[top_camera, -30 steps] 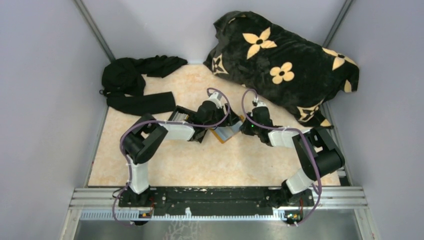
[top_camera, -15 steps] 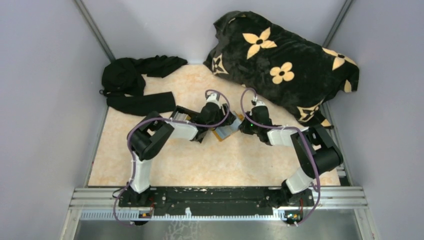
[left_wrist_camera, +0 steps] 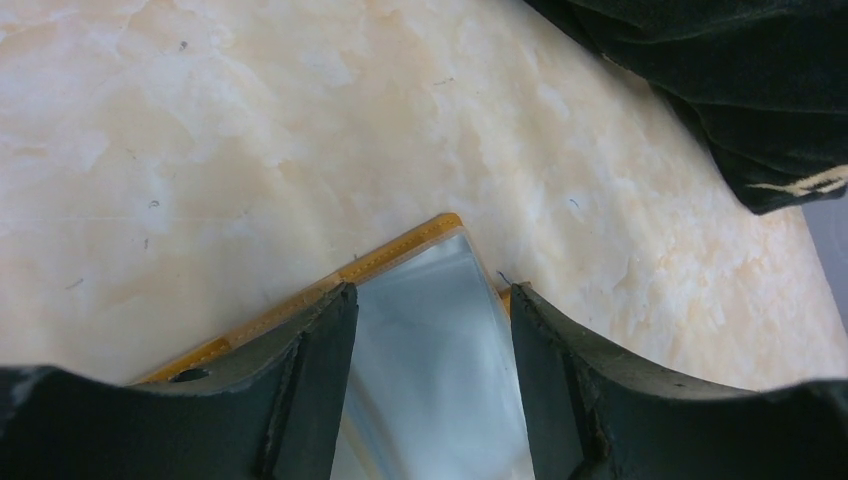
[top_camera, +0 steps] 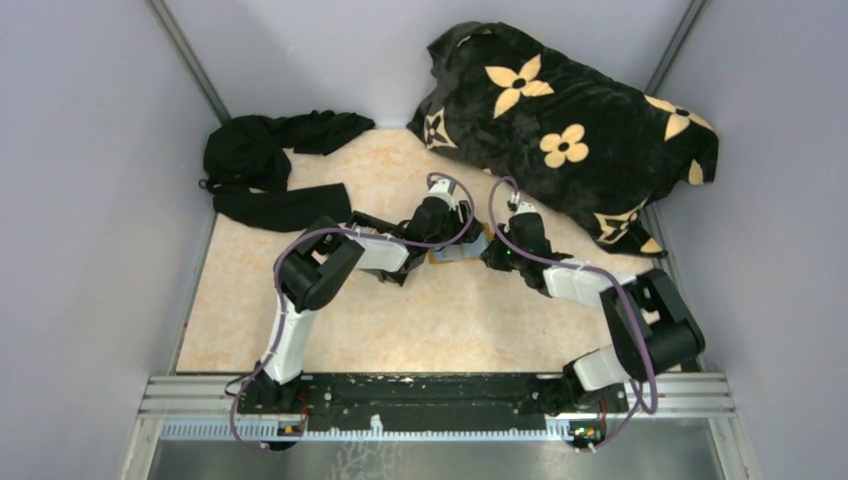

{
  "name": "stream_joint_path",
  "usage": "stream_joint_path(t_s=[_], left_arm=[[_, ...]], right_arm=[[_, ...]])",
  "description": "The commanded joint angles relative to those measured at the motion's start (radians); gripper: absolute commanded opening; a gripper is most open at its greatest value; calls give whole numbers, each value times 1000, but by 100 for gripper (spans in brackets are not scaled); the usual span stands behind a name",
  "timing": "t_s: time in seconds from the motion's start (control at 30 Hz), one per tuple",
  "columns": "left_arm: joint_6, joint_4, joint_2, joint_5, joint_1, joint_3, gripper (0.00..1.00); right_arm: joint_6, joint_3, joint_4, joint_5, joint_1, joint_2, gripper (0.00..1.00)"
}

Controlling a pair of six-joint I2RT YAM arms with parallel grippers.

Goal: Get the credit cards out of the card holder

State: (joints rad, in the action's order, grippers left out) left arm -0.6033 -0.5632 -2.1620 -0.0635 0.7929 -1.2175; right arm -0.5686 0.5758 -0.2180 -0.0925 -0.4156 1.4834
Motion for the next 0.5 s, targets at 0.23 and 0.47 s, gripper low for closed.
stream_joint_path(t_s=[0.23, 0.47], left_arm=[[-63, 55, 56, 99, 17, 172, 65], [-103, 53, 80, 146, 16, 164, 65]], right_arm=[[44, 129, 104, -24, 14, -146, 0], [7, 96, 53, -63, 14, -105, 0]])
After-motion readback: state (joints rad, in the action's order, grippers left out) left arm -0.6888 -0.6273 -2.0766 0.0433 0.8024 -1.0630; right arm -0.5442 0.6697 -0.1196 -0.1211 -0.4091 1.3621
